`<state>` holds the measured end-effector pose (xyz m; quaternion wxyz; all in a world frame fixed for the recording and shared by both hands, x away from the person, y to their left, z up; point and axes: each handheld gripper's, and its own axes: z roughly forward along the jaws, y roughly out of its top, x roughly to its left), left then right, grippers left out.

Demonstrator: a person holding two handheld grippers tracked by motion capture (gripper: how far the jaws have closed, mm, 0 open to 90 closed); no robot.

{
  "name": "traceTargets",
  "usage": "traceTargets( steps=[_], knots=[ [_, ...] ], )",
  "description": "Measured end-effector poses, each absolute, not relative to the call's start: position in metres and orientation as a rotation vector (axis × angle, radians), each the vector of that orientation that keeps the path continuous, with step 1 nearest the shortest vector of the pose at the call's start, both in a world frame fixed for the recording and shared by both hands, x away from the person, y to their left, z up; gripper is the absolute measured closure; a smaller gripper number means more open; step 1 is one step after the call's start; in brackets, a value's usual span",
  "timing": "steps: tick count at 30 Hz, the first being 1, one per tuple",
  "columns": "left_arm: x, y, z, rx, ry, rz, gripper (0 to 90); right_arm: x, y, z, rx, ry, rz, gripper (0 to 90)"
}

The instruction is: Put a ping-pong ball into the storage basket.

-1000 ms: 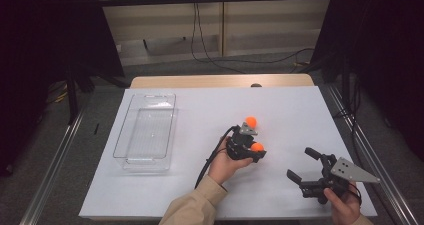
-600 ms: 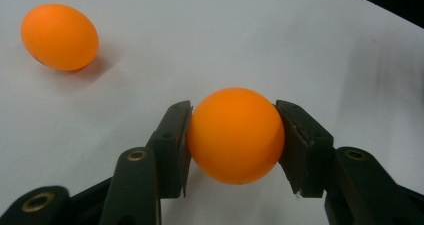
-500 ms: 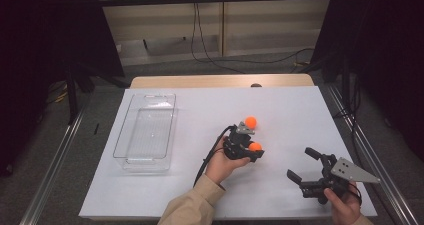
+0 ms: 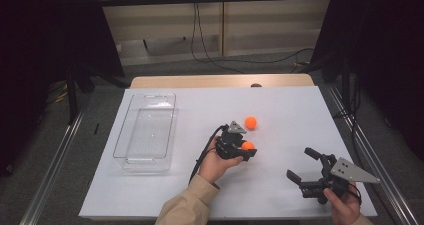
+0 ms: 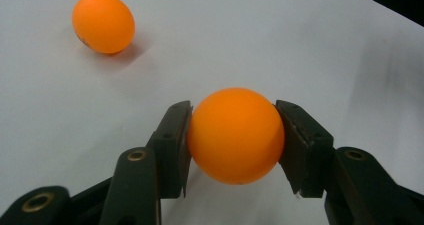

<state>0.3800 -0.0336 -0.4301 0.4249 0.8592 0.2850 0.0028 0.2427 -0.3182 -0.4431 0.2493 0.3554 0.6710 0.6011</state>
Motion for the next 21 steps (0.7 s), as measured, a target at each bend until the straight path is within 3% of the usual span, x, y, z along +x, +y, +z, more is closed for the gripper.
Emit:
traceTargets(
  steps=[21],
  knots=[
    [0.386, -0.013, -0.421, 2.109, 0.754, 0.039, 50.9, 0.243, -0.318, -0.443, 0.969, 1.829, 1.639, 1.1]
  ],
)
